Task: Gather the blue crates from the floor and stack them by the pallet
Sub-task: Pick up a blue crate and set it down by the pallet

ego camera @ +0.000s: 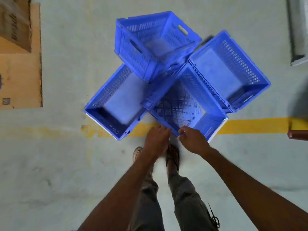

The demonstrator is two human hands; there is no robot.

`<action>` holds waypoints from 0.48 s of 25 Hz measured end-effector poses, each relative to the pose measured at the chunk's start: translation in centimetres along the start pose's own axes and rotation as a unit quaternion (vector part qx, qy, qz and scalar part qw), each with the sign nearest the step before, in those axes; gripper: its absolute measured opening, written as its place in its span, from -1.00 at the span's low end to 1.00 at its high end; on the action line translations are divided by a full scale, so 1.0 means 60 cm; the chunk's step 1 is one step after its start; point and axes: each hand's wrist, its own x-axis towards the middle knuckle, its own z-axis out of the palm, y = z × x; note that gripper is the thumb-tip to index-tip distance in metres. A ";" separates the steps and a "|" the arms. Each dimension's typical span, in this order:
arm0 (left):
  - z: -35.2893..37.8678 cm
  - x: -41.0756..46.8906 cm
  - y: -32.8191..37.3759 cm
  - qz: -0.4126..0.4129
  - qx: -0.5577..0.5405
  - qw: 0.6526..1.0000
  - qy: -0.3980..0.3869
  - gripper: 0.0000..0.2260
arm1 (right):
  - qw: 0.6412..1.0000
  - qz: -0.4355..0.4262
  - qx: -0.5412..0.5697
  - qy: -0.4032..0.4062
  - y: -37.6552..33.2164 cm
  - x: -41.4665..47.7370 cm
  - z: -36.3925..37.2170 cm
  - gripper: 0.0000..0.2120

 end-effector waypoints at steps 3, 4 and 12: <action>0.108 0.123 -0.039 0.078 0.120 0.988 0.052 -0.73 | 0.999 -0.011 -0.001 0.043 0.045 0.088 0.076 -0.77; 0.123 0.158 -0.057 0.071 0.160 0.984 0.040 -0.70 | 0.998 -0.012 0.004 0.055 0.052 0.112 0.102 -0.72; 0.182 0.255 -0.120 0.271 0.231 0.920 0.162 -0.81 | 0.989 -0.005 -0.055 0.135 0.114 0.222 0.234 -0.54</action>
